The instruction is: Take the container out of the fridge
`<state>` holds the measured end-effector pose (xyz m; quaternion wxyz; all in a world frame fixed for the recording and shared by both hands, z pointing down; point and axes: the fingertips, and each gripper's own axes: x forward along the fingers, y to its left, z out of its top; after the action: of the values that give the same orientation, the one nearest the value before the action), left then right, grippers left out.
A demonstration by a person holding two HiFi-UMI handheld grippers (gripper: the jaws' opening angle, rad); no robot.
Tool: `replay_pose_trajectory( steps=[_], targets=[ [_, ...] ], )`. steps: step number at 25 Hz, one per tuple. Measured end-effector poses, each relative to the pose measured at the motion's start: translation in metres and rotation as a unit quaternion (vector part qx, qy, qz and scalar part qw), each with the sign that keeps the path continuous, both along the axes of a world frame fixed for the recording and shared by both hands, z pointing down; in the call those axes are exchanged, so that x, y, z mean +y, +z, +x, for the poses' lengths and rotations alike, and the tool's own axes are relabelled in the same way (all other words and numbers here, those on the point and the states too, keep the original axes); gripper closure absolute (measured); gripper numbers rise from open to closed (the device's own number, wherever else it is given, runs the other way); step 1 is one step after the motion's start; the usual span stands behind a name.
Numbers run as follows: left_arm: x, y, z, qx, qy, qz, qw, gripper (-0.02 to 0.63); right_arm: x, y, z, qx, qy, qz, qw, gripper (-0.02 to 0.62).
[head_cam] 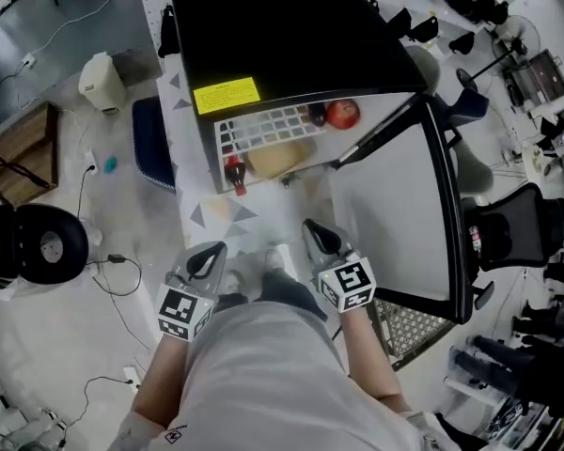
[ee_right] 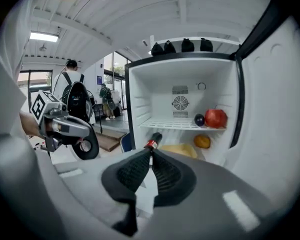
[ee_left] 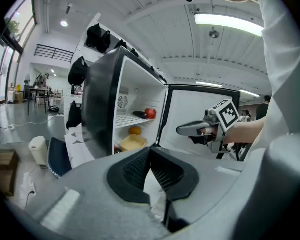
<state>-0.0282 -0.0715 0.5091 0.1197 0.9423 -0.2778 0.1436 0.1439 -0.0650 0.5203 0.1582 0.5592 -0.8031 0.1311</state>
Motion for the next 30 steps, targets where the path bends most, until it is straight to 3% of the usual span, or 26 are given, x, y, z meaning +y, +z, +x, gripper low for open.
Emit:
replay_pose_trajectory(
  steps=[5, 10, 17, 30],
  targets=[
    [-0.014, -0.004, -0.014, -0.004, -0.066, -0.004, 0.9978, 0.597, -0.041, 0.021, -0.002, 0.054, -0.063, -0.019, 0.996, 0.577],
    [-0.023, -0.001, -0.03, -0.006, -0.125, -0.005, 0.9921, 0.597, -0.075, 0.049, -0.015, 0.117, -0.129, -0.037, 0.984, 0.55],
    [-0.027, -0.007, -0.056, -0.014, -0.199, -0.028, 0.9794, 0.597, -0.119, 0.074, -0.037, 0.158, -0.2, -0.074, 0.964, 0.454],
    [-0.001, 0.003, -0.093, -0.042, -0.295, -0.058, 0.9527, 0.597, -0.163, 0.141, -0.049, 0.211, -0.241, -0.115, 0.94, 0.44]
  ],
)
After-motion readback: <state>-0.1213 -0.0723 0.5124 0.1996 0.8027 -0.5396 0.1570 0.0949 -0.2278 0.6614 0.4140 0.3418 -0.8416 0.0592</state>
